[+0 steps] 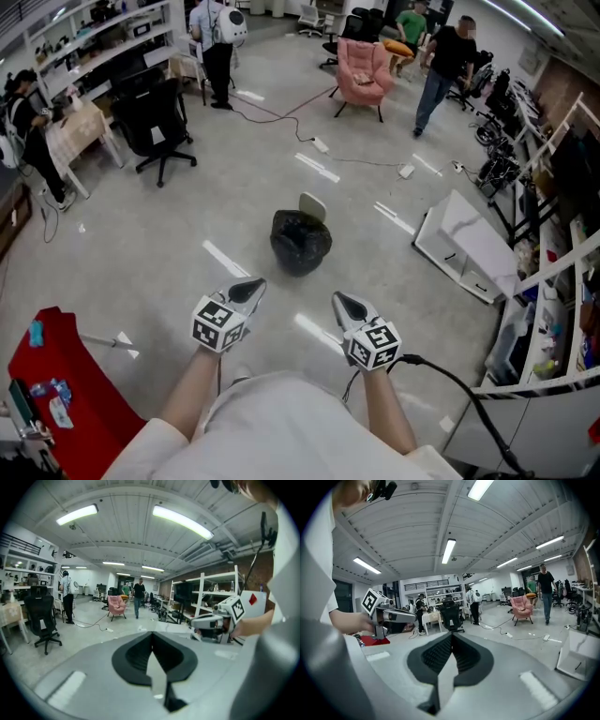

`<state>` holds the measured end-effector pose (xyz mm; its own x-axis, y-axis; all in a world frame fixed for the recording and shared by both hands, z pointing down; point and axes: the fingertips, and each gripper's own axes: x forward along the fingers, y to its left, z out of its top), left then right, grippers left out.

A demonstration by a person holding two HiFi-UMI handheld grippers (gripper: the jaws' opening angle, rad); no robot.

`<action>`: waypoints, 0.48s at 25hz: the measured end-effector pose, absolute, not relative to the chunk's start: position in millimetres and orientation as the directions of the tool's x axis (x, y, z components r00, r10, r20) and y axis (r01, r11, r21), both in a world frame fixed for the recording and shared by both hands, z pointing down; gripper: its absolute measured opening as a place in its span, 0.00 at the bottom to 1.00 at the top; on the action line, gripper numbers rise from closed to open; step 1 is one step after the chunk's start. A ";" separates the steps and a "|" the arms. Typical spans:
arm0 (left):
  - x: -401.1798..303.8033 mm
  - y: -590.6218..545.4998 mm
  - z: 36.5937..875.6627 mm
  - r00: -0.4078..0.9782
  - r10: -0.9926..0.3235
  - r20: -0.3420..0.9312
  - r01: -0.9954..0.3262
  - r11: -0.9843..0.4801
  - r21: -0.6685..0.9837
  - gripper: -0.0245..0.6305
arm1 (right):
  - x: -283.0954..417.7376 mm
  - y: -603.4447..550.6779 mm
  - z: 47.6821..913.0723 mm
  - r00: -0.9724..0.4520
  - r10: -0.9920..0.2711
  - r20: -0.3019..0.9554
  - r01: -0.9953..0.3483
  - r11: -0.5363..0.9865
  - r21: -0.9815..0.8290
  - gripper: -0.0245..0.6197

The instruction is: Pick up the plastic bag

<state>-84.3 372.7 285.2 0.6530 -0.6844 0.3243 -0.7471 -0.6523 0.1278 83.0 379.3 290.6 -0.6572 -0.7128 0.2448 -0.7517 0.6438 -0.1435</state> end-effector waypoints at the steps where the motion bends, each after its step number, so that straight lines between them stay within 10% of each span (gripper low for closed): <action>1: -82.2 373.4 286.7 0.650 -0.686 0.326 -0.750 -0.649 0.130 0.04 | 86.0 379.8 292.7 -0.658 -0.711 0.249 -0.751 0.644 -0.147 0.04; 12: -39.4 381.4 295.4 0.616 -0.712 0.338 -0.779 -0.615 0.122 0.04 | 135.6 387.8 303.8 -0.690 -0.678 0.252 -0.721 0.673 -0.165 0.04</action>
